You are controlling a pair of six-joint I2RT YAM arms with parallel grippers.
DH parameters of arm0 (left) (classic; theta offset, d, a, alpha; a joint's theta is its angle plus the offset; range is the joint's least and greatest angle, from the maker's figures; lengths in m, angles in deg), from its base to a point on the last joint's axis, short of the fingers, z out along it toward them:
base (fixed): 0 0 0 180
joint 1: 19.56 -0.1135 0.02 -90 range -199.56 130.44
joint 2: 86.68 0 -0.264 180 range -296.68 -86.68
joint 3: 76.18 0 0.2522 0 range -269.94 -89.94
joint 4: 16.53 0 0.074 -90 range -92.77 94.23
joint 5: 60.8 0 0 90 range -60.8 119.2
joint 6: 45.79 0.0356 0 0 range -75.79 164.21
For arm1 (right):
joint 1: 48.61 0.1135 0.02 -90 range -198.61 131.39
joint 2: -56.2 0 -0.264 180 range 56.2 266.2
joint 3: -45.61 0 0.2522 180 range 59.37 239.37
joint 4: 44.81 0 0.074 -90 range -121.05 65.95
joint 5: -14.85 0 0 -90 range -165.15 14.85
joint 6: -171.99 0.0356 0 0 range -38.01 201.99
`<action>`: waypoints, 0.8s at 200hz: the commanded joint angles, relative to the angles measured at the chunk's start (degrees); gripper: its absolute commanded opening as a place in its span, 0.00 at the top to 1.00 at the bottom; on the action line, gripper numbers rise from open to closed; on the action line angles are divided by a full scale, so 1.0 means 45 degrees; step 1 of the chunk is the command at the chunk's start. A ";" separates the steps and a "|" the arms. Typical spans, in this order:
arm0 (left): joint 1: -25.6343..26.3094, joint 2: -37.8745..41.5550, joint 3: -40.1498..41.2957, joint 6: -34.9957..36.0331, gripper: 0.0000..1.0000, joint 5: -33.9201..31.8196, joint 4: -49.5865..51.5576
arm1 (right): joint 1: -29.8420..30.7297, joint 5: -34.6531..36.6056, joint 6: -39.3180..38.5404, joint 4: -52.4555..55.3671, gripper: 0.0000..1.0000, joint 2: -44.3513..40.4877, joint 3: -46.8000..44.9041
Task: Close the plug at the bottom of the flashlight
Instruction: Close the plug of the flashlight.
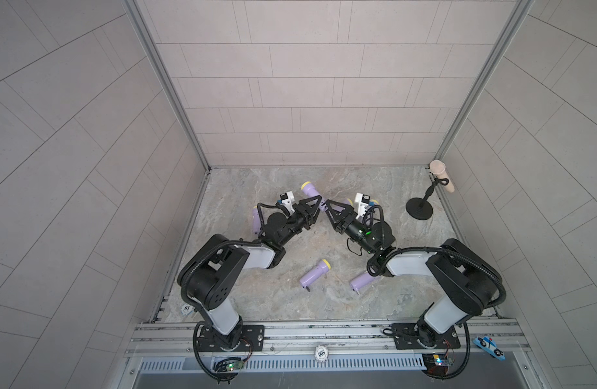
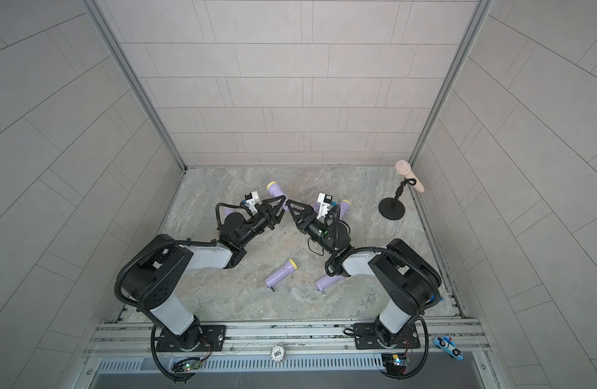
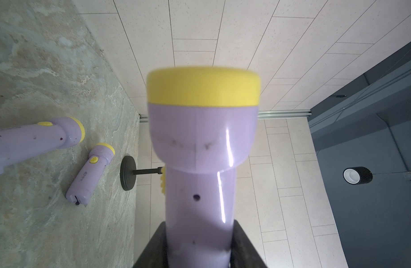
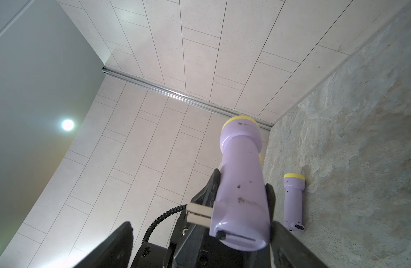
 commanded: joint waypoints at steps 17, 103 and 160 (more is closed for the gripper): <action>0.0080 -0.0002 0.0140 -0.0170 1.00 -0.0049 -0.0743 | 0.0112 0.0072 0.0110 -0.0496 0.10 -0.0212 0.0251; 0.0085 0.0006 0.0160 -0.0250 1.00 -0.0191 -0.0743 | 0.0284 0.0103 0.0127 -0.0496 0.20 -0.0251 0.0291; 0.0085 0.0016 0.0120 -0.0323 1.00 -0.0169 -0.0741 | 0.0273 0.0163 0.0141 -0.0496 0.27 -0.0303 0.0252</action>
